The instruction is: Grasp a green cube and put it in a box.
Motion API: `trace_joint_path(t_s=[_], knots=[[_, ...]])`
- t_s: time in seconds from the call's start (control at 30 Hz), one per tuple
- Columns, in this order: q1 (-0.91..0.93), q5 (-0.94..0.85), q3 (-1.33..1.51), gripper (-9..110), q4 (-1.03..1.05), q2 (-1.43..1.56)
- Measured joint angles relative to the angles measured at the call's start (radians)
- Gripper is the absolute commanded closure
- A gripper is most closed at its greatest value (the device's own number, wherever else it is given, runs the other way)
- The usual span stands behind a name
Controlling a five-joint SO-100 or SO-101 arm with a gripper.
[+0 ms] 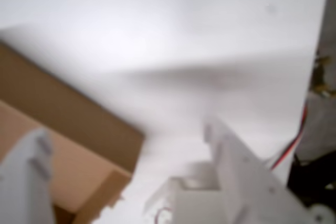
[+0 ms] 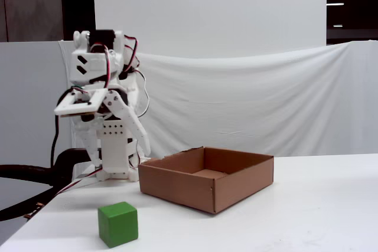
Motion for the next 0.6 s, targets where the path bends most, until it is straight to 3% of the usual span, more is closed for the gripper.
trace_joint_path(t_s=[0.33,0.6], knots=[[0.046,-0.199,-0.259,58,-0.101,-0.364],[0.055,-0.259,-0.436,58,-0.152,-0.617]])
